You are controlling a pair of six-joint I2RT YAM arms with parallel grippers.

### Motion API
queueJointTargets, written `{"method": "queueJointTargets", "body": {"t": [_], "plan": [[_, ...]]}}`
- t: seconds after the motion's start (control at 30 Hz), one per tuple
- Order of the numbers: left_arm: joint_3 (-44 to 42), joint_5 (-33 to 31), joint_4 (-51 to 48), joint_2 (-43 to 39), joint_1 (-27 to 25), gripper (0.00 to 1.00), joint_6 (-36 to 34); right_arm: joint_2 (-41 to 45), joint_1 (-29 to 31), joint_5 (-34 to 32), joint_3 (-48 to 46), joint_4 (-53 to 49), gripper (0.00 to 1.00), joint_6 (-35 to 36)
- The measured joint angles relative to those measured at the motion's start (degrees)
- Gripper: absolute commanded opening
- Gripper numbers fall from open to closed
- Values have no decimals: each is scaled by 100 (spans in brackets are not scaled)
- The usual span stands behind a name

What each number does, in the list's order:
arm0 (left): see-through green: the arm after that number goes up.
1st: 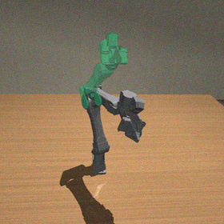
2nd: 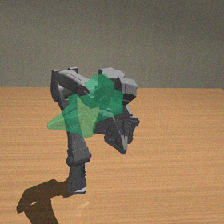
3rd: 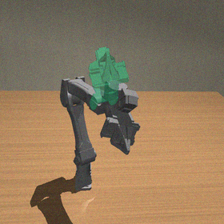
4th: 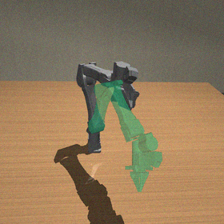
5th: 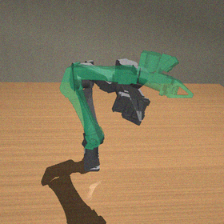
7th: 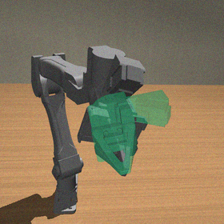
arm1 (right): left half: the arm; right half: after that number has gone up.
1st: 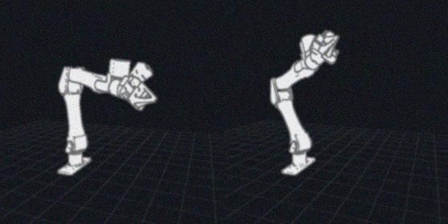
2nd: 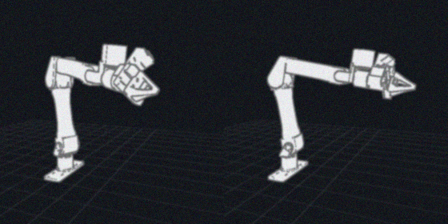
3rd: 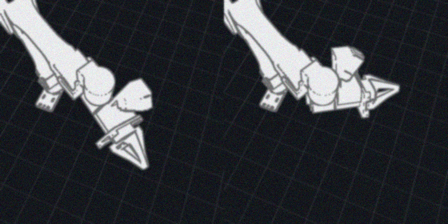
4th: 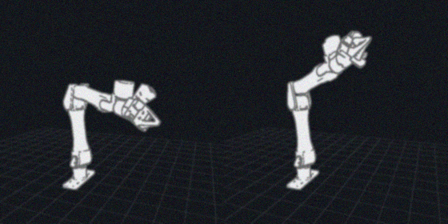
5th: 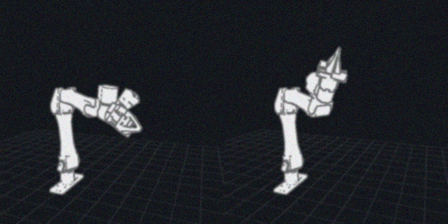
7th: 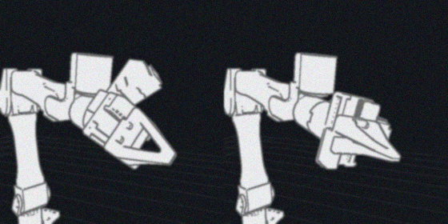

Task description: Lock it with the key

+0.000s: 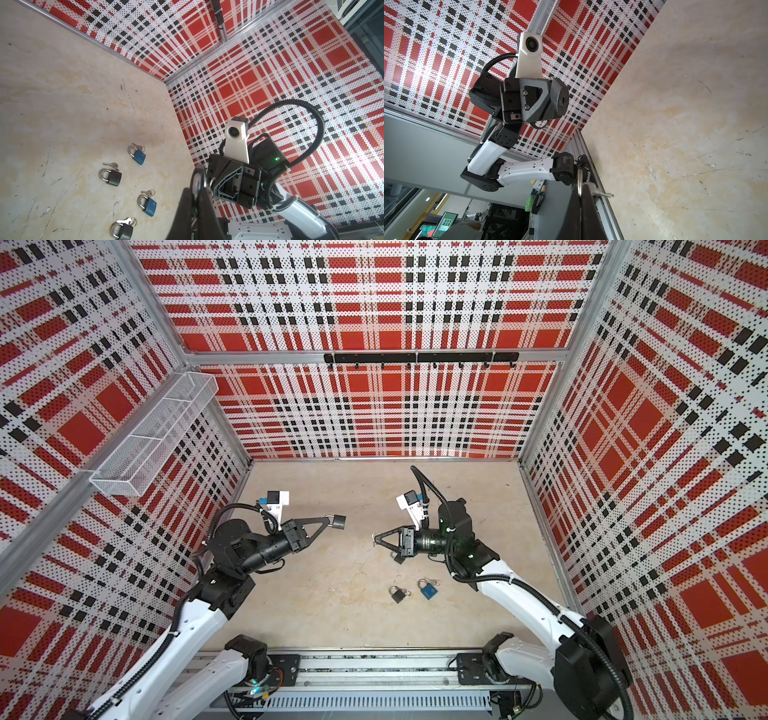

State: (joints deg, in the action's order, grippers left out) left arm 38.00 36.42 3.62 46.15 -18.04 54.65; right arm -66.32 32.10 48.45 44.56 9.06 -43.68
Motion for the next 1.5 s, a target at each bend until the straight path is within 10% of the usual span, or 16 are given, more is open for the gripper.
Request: {"method": "queueJointTargets", "body": {"t": [0.67, 1.5], "plan": [[-601, -933, -2201, 348, -1543, 0, -1193, 411, -9, -1346, 282, -2221, 0, 890], [-638, -1285, -1200, 3036, -1624, 0, -1720, 243, -9, -1801, 323, -2695, 0, 1141]]}}
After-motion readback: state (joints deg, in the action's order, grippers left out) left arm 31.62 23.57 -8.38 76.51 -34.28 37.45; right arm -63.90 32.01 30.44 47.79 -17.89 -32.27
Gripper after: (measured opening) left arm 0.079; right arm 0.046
